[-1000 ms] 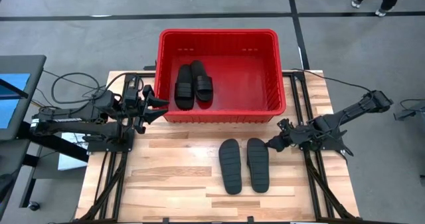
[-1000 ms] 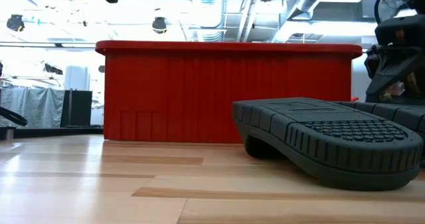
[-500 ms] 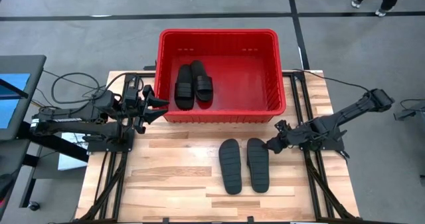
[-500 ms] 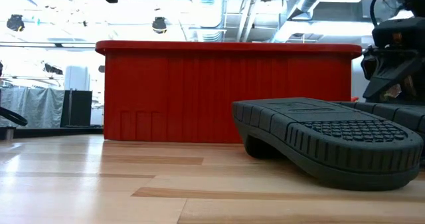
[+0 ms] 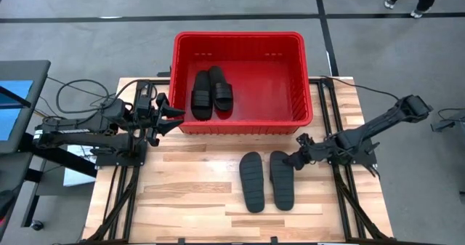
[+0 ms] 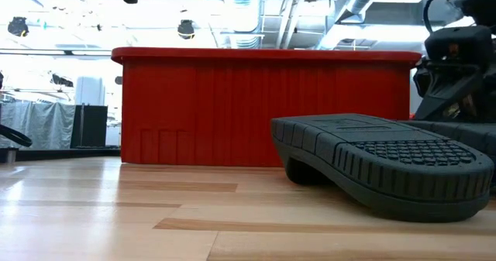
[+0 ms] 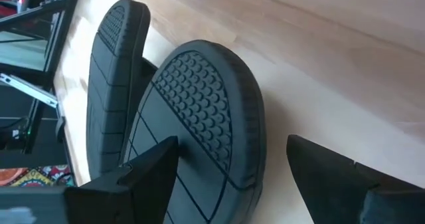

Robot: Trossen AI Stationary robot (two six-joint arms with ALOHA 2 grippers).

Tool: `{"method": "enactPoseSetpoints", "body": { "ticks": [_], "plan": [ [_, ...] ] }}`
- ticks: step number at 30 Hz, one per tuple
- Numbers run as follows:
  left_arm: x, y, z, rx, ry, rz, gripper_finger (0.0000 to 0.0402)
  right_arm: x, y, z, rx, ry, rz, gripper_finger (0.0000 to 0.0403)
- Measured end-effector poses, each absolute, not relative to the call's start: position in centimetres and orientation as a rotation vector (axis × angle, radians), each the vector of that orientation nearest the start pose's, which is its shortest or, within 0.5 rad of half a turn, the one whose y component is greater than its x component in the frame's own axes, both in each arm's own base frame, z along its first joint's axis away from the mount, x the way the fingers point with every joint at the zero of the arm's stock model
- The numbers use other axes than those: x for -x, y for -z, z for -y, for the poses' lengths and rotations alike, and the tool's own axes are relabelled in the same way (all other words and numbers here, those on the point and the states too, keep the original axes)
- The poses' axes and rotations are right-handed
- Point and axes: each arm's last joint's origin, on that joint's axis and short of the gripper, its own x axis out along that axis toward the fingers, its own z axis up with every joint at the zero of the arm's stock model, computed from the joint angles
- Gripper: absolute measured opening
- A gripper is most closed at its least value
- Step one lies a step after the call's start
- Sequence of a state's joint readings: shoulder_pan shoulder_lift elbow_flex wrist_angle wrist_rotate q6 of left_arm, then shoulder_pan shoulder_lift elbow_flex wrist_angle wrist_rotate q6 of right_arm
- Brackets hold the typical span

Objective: Pick and place slides into bin
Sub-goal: Put the black slide into the red bin

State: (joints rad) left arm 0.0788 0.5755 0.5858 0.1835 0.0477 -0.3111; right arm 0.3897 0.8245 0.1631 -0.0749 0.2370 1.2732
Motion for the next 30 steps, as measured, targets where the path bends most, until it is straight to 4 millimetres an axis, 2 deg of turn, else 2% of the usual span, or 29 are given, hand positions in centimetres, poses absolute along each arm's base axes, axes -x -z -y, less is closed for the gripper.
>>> {"method": "enactPoseSetpoints", "body": {
  "ticks": [3,5,10,11,23,30],
  "plan": [
    [-13.7,-32.8,-0.9,0.297,0.013,0.194,0.0162,-13.7,-12.8,-4.9,-0.99,0.313,-0.676,0.024],
    [-13.7,-32.8,-0.9,0.296,0.02,0.192,0.0162,-13.9,-12.7,-5.0,-0.991,0.312,-0.672,0.0202],
    [-13.8,-32.7,-0.9,0.301,0.022,0.181,0.0162,-14.2,-12.9,-5.2,-0.997,0.264,-0.668,0.0051],
    [-13.8,-32.7,-0.9,0.301,0.022,0.18,0.0162,-14.3,-13.0,-5.3,-0.997,0.249,-0.663,0.0034],
    [-13.8,-32.6,-0.9,0.303,0.02,0.165,0.0162,-14.5,-13.7,-5.8,-1.016,0.152,-0.635,0.0032],
    [-13.8,-32.4,-0.9,0.314,0.018,0.146,0.0162,-14.8,-15.8,-7.2,-1.004,0.046,-0.623,0.0032]
  ]
}}
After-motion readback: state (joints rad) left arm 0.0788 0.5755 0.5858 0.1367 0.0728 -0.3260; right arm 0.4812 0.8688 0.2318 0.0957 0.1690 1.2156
